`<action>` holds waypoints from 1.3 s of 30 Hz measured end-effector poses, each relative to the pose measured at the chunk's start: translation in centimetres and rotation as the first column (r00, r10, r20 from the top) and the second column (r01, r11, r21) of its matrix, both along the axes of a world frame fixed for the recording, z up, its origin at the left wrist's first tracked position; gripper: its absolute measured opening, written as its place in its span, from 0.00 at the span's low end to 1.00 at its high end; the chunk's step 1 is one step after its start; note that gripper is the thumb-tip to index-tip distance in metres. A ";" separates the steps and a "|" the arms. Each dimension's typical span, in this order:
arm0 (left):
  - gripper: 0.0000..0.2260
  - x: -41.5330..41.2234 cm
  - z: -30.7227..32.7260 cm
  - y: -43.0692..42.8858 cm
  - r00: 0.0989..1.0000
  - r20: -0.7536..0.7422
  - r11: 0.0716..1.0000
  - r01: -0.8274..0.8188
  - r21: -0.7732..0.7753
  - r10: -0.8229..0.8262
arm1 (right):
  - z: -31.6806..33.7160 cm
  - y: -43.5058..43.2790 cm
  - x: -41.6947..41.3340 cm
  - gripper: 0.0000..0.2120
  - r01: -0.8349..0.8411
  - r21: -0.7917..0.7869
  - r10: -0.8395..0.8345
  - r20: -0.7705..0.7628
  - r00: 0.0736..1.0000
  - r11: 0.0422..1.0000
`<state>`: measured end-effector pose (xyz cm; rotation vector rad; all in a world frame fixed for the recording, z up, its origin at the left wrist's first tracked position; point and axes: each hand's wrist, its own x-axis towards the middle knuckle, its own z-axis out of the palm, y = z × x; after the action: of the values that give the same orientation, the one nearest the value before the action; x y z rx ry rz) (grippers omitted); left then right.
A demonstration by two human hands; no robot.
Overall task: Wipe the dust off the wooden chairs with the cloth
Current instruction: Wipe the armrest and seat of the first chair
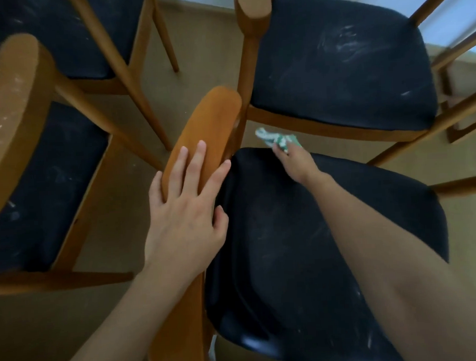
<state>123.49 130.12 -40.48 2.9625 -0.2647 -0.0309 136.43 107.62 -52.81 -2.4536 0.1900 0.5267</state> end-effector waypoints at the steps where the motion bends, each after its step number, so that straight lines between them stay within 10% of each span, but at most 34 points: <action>1: 0.28 0.0 0.0 0.0 1.000 0.007 1.000 -0.004 0.001 0.004 | -1.0 0.4 -0.3 0.27 -0.126 -0.136 0.124 -0.020 0.992 0.983; 9: 0.28 -0.1 0.0 0.0 1.000 0.021 1.000 -0.002 0.001 0.002 | -2.3 1.9 -0.9 0.28 -0.252 -0.371 0.269 -0.004 0.963 0.894; 19: 0.26 -0.2 0.8 -0.3 0.999 -0.027 0.999 -0.021 -0.038 0.020 | -0.7 6.4 -20.1 0.35 -0.568 -0.254 0.571 -0.071 0.818 0.783; 39: 0.21 -1.1 1.4 -0.1 1.000 0.008 0.995 0.017 -0.100 -0.016 | 2.4 -1.1 -34.4 0.27 -0.957 -0.130 0.883 -0.371 0.288 0.258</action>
<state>122.40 130.01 -39.12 2.8610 -0.2831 -0.0092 102.04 106.55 -50.45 -2.5733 -1.3509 1.3801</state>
